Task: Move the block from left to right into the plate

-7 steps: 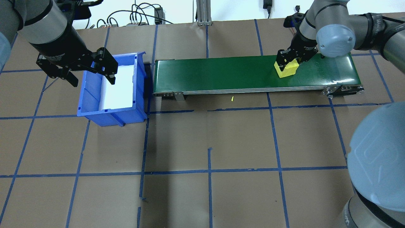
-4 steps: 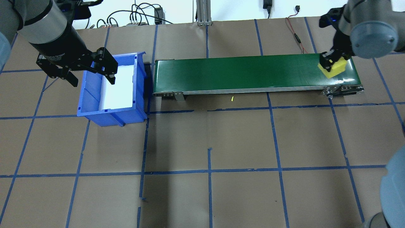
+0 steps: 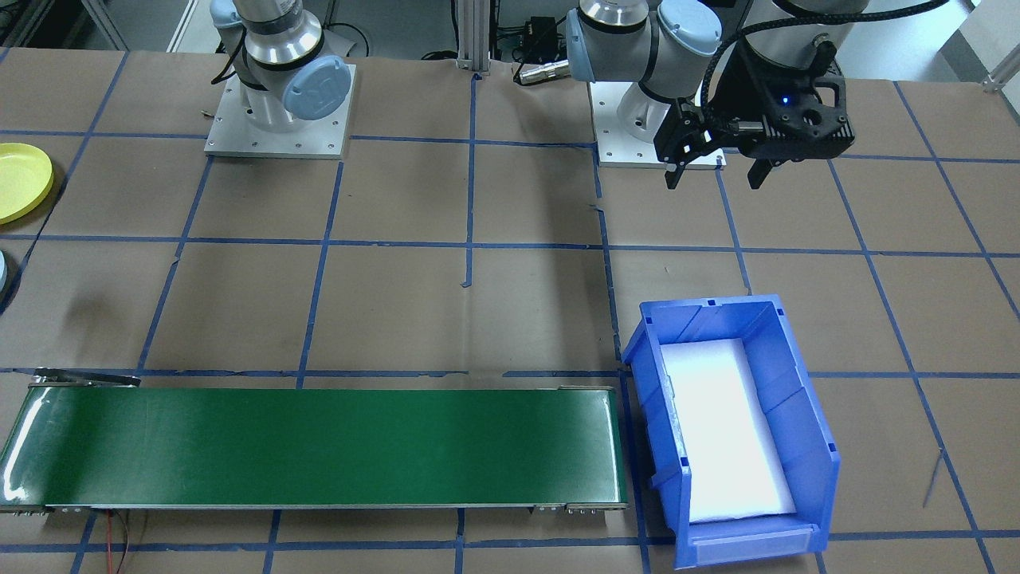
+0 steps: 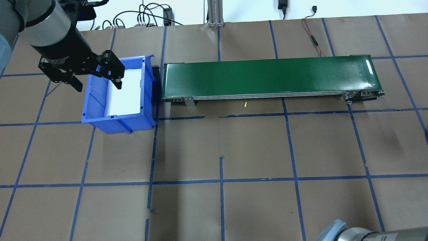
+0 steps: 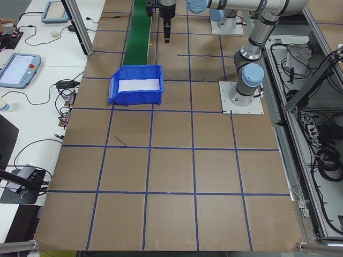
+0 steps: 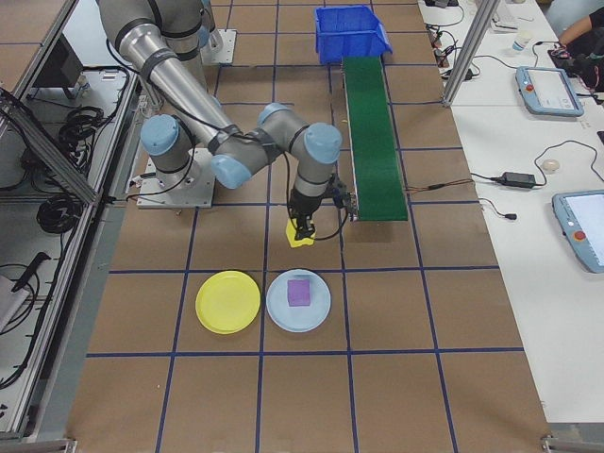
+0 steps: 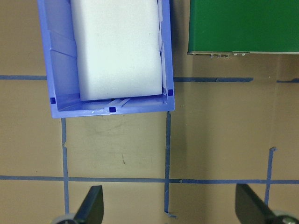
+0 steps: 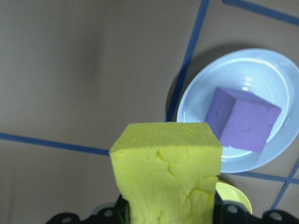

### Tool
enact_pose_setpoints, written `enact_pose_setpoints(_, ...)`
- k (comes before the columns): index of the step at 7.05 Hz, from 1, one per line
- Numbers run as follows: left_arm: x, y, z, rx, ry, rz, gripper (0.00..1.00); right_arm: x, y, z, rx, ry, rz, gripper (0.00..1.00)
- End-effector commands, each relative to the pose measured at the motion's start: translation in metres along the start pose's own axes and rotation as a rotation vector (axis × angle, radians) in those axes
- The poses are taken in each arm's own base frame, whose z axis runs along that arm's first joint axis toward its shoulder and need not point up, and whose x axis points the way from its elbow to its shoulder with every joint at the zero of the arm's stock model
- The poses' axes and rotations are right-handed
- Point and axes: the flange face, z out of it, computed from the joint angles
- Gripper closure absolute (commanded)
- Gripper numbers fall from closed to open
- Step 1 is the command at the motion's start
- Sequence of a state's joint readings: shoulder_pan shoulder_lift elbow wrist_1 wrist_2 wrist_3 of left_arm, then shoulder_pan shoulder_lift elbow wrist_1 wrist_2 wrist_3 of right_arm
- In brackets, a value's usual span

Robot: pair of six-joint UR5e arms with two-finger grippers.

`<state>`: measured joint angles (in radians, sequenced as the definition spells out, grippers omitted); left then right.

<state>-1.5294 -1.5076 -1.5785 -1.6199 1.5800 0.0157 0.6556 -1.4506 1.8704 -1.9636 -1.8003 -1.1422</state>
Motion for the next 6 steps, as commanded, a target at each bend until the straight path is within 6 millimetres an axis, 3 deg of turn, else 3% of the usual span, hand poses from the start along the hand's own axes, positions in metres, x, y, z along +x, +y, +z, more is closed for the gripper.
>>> enact_pose_setpoints(1,0.0,0.0,-0.001,0.003,0.001,0.0,0.0,0.058,0.122,0.055,0.016,-0.101,0.051,0.74)
enact_pose_setpoints(2,0.0,0.0,-0.001,0.001,0.0,0.0,0.0,0.06,0.149,0.082,0.065,-0.116,0.07,0.73)
enact_pose_setpoints(3,0.0,0.0,-0.001,0.001,0.0,0.0,0.0,0.057,0.161,0.107,0.106,-0.117,0.064,0.57)
enact_pose_setpoints(4,0.0,0.0,-0.001,0.001,0.0,0.0,0.0,0.057,0.156,0.128,0.197,-0.151,0.016,0.03)
enact_pose_setpoints(5,0.0,0.0,-0.001,0.001,0.0,0.001,0.0,0.061,0.154,0.144,0.205,-0.179,0.005,0.0)
enact_pose_setpoints(6,0.0,0.0,-0.001,0.001,0.0,0.0,0.0,0.062,0.154,0.142,0.207,-0.176,0.017,0.0)
